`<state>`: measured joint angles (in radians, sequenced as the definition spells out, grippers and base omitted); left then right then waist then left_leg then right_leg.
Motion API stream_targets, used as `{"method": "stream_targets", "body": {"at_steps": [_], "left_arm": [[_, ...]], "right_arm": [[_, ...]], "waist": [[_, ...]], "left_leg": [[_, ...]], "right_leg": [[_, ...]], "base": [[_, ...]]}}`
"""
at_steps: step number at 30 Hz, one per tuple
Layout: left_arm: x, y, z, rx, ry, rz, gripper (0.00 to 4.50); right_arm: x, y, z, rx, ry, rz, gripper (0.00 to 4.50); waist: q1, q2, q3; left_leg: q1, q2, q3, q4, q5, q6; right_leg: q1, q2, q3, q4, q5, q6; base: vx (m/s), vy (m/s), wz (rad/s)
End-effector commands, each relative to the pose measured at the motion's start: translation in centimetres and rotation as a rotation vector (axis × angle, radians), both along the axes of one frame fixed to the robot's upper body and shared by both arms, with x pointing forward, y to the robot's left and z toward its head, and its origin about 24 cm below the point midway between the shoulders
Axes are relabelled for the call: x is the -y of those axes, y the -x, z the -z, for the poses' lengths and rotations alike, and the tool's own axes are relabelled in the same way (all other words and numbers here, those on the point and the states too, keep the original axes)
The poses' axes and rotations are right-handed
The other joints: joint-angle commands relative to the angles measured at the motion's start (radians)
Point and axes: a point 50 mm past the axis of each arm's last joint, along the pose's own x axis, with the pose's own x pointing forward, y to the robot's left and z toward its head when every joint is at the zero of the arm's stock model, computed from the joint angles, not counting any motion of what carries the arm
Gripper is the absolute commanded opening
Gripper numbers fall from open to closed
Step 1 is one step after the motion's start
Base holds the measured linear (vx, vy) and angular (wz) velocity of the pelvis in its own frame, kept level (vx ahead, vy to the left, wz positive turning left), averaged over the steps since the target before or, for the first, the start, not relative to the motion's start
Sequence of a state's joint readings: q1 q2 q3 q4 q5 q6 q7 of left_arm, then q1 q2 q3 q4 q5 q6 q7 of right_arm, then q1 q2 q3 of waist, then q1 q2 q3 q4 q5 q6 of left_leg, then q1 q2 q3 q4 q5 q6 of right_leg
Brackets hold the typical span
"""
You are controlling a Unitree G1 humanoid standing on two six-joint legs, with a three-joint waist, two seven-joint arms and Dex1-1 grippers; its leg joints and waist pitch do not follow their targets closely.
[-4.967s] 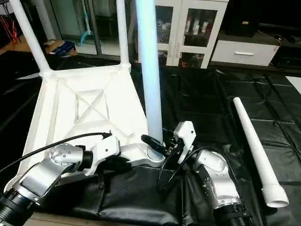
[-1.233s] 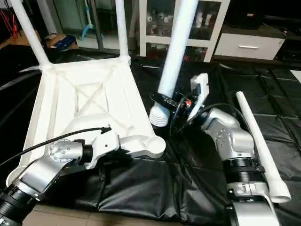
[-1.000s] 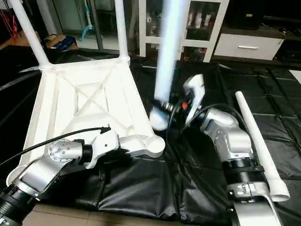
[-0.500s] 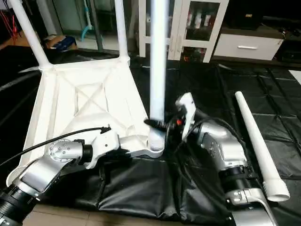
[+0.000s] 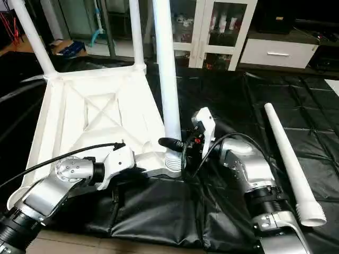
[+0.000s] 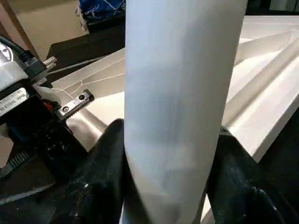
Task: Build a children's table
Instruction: Insert table leg to table base
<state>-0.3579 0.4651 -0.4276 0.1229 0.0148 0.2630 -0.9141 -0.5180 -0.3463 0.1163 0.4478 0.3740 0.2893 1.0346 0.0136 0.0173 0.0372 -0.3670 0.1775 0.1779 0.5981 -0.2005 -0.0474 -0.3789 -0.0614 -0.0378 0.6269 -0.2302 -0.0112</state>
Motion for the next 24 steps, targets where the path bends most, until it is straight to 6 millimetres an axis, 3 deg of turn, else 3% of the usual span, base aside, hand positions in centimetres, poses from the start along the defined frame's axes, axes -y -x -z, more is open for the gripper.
{"method": "stream_targets", "body": {"at_steps": [1, 12, 16, 24], "left_arm": [[-1.2, 0.5, 1.7, -0.068, -0.063, -0.044, 0.01], [-1.2, 0.5, 1.7, -0.068, -0.064, -0.045, 0.01], [-1.2, 0.5, 1.6, -0.067, -0.064, -0.050, 0.01], [-1.2, 0.7, 1.7, -0.070, -0.062, -0.051, 0.01]], "right_arm": [[0.2, 0.0, 0.6, -0.010, 0.034, 0.020, 1.84], [-0.3, 0.1, -0.2, 0.024, -0.106, 0.037, 1.84], [0.0, 1.0, 0.1, 0.012, -0.186, 0.034, 1.84], [0.7, 2.4, 2.1, 0.016, -0.141, 0.055, 1.84]], "waist": [[0.005, -0.006, -0.052], [0.000, -0.008, -0.052], [0.002, -0.009, -0.053], [0.001, -0.009, -0.051]], "left_leg": [[0.006, 0.052, -0.016, -0.064, -0.096, 0.068], [0.005, 0.052, -0.016, -0.063, -0.100, 0.074], [0.005, 0.053, -0.016, -0.063, -0.095, 0.084], [0.005, 0.053, -0.017, -0.064, -0.102, 0.081]], "right_leg": [[0.042, -0.074, 0.042, -0.066, 0.022, -0.273], [0.042, -0.074, 0.042, -0.067, 0.012, -0.273], [0.044, -0.076, 0.043, -0.066, 0.022, -0.271], [0.041, -0.075, 0.042, -0.069, -0.007, -0.261]], "base": [[0.000, 0.000, 0.00], [0.000, 0.000, 0.00], [0.000, 0.000, 0.00], [0.000, 0.000, 0.00]]}}
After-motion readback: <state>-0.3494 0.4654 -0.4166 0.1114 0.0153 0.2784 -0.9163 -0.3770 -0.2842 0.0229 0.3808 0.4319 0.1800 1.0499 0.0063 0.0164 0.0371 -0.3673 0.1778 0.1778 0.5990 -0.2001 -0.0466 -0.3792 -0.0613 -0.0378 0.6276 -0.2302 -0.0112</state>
